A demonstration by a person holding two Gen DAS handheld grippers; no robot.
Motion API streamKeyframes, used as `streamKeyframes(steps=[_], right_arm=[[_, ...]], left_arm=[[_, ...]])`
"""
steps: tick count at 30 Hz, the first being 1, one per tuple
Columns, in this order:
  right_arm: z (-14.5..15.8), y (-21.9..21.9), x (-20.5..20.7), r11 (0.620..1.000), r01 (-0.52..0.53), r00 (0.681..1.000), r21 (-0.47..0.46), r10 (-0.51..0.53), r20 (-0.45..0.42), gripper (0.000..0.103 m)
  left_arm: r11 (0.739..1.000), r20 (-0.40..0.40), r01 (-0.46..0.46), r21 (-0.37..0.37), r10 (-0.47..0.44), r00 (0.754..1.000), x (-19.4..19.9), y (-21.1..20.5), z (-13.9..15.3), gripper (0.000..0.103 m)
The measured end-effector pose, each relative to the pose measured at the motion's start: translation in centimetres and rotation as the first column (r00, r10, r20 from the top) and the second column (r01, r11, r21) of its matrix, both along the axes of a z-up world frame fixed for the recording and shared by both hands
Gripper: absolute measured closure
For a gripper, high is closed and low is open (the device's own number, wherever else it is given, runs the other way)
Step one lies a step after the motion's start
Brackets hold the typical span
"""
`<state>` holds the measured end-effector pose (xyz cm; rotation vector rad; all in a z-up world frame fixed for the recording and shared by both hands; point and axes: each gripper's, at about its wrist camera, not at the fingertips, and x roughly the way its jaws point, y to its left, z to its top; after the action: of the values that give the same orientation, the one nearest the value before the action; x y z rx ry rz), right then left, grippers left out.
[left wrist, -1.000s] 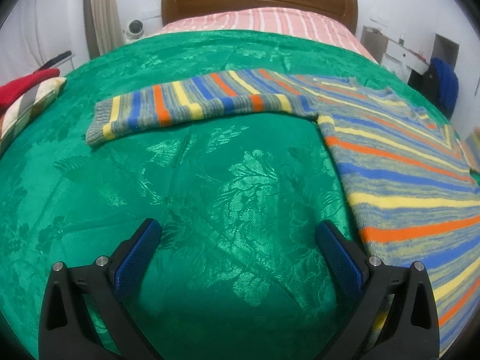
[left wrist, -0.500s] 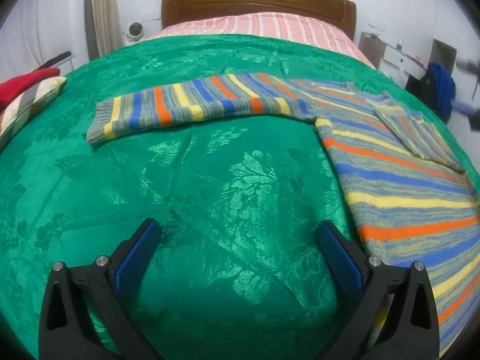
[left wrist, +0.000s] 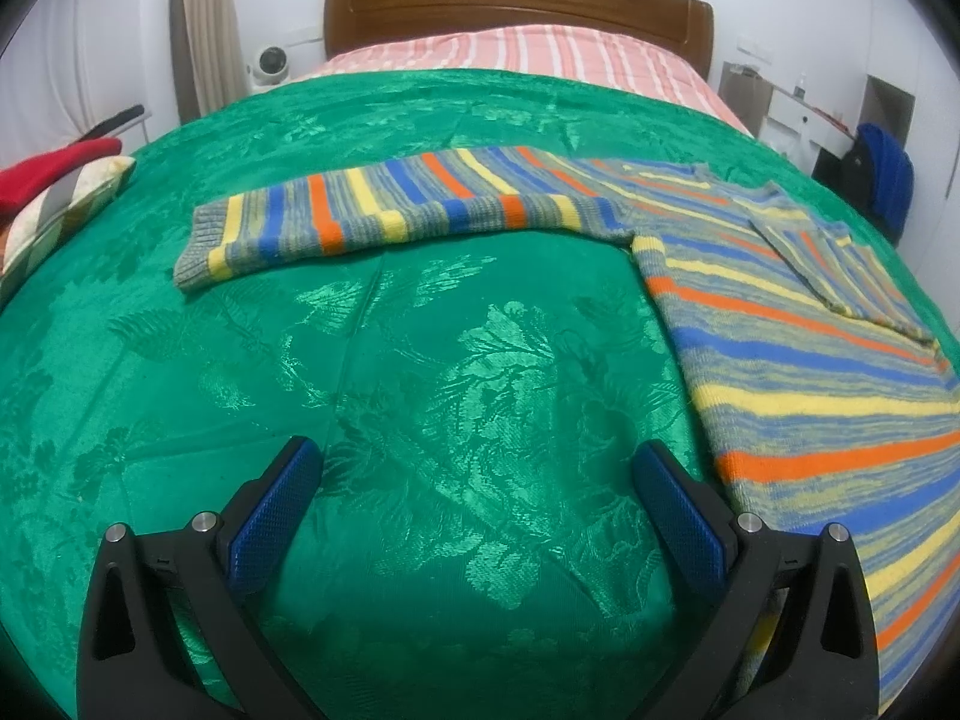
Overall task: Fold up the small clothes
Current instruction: 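Fold the gripped side over the sweater body and open the right tool, then grasp the opposite side edge of the sweater with the left tool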
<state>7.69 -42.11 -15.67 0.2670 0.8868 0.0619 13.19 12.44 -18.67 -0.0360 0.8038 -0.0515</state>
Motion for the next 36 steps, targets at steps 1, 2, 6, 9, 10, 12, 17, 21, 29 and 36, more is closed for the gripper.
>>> streamKeyframes(steps=[1, 2, 6, 9, 10, 12, 17, 21, 29, 36], right_arm=[[-0.2, -0.5, -0.7, 1.0, 0.015, 1.0, -0.012, -0.015, 0.015, 0.027], [-0.2, -0.7, -1.1, 0.999, 0.027, 0.999, -0.02, -0.027, 0.025, 0.027], [-2.0, -1.2, -2.3, 0.997, 0.069, 0.997, -0.023, -0.069, 0.033, 0.027], [-3.1, -1.4, -2.9, 0.997, 0.077, 0.995, -0.023, -0.075, 0.068, 0.026], [-3.5, -1.3, -3.0, 0.997, 0.077, 0.994, -0.024, -0.074, 0.082, 0.024], [-4.0, -1.1, -2.7, 0.997, 0.07, 0.994, -0.027, -0.067, 0.089, 0.023], [-4.6, -0.6, -2.2, 0.998, 0.051, 0.992, -0.026, -0.048, 0.113, 0.017], [-4.9, -0.7, -2.3, 0.999, 0.049, 0.991, -0.014, -0.046, 0.127, 0.017], [-5.1, -0.3, -2.4, 0.999, 0.039, 0.991, -0.036, -0.034, 0.129, 0.013], [-5.2, -0.1, -2.2, 0.998, 0.03, 0.992, -0.046, -0.024, 0.128, 0.012]], left_arm=[[1.0, 0.0, 0.0, 0.0, 0.0, 1.0, 0.0, 0.0, 0.0, 0.0], [1.0, 0.0, 0.0, 0.0, 0.0, 1.0, 0.0, 0.0, 0.0, 0.0], [1.0, 0.0, 0.0, 0.001, 0.0, 1.0, 0.0, 0.0, 0.0, 0.0], [1.0, -0.01, 0.0, -0.002, 0.0, 1.0, 0.1, 0.0, 0.1, 0.0], [1.0, -0.03, 0.002, 0.001, -0.002, 1.0, 0.2, 0.0, 0.3, 0.0], [1.0, -0.09, 0.01, 0.014, -0.009, 0.996, 0.6, 0.0, 1.0, 0.001], [0.997, -0.061, 0.058, -0.054, -0.061, 0.996, 1.3, 1.6, 5.8, 0.001], [0.993, -0.038, 0.029, -0.111, -0.033, 0.999, 4.4, 6.0, 9.7, 0.001], [0.879, -0.262, -0.299, -0.372, 0.21, 0.942, 12.2, 20.0, 6.7, 0.005], [0.885, -0.33, -0.31, -0.347, 0.194, 0.924, 14.2, 18.2, 2.8, 0.03]])
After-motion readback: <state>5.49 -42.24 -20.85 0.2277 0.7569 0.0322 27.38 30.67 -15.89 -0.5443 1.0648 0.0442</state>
